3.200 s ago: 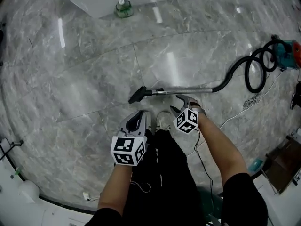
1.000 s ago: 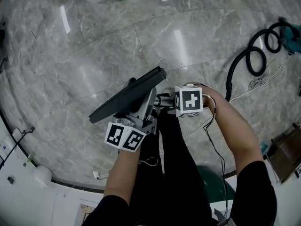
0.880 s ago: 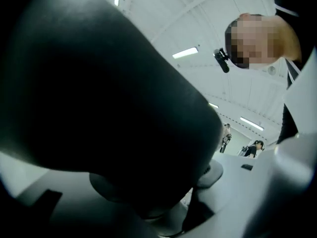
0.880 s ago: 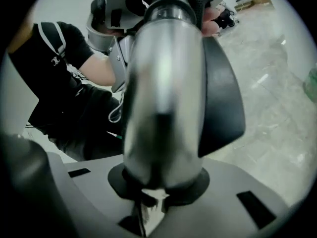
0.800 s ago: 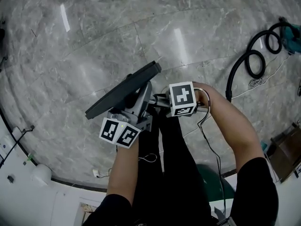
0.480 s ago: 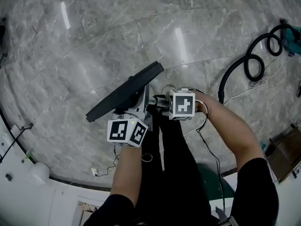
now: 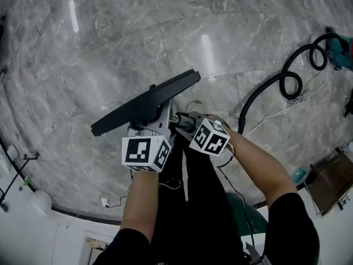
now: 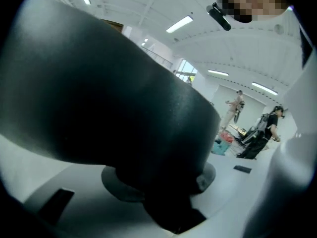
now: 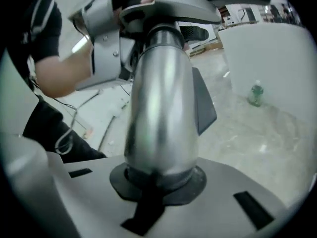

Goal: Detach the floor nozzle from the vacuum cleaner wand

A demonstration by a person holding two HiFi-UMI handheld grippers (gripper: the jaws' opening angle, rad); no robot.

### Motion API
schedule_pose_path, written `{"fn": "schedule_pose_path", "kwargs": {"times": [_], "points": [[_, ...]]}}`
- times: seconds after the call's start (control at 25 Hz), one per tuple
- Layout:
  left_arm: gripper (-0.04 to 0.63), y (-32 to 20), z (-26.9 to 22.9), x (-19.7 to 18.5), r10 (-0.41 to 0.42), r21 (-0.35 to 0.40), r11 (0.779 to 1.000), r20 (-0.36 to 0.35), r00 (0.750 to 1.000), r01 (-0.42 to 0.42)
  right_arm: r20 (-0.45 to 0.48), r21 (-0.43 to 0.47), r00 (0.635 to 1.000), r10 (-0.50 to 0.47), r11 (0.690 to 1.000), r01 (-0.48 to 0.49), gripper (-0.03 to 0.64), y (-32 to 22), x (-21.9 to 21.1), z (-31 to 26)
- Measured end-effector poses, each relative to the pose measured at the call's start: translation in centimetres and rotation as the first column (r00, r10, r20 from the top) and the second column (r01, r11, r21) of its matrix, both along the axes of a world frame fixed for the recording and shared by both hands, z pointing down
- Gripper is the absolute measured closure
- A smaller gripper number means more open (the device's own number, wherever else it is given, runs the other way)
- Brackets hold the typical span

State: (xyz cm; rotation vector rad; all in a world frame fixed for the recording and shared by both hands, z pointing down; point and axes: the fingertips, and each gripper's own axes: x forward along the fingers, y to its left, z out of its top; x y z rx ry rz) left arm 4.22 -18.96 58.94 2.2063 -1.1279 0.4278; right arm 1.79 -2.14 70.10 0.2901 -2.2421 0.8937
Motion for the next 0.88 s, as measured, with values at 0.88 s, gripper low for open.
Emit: {"fn": "schedule_pose_path", "kwargs": {"times": [0.88], "points": [[0.434, -0.6, -2.5, -0.3, 0.031, -0.029, 0.999, -0.279, 0.960, -0.040, 0.266, -0.262, 0.937, -0.226, 0.918, 0.297, 0.563, 2.2, 2.1, -4.0]]}}
